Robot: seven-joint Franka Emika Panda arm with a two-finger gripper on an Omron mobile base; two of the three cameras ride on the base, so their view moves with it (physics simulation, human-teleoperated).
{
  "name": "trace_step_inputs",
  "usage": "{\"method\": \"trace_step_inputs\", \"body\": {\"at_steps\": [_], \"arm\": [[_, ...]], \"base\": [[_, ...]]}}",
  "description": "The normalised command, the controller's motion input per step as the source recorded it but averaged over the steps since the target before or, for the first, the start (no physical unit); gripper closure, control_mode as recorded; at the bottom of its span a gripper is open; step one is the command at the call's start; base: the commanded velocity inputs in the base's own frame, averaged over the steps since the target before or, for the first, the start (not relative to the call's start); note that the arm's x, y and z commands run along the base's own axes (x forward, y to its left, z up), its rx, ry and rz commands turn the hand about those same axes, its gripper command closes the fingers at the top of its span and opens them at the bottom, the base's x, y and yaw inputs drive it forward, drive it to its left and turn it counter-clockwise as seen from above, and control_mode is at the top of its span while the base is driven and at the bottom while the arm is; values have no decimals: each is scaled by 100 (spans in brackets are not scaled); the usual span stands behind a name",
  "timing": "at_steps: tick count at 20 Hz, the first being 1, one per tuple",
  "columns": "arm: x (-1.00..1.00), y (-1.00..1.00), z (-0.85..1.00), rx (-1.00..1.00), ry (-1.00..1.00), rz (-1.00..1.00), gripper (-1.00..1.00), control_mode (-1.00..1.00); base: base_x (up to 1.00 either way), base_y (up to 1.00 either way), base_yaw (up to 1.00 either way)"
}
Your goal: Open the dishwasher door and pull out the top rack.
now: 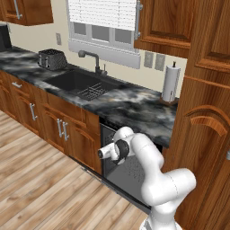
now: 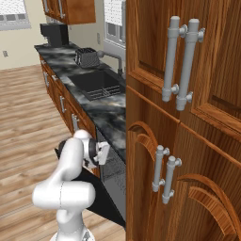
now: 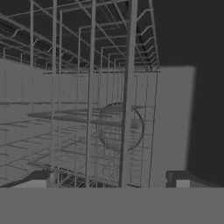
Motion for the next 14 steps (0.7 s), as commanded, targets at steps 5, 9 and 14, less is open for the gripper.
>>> {"method": "trace_step_inputs", "body": {"at_steps": [5, 9, 14], "arm": [[31, -30, 0, 0, 5, -7, -100, -100], [36, -23, -12, 2, 12, -6, -100, -100], [21, -8, -32, 4, 17, -5, -100, -100]], "base": [[0, 0, 0], [0, 0, 0], [0, 0, 0]]}}
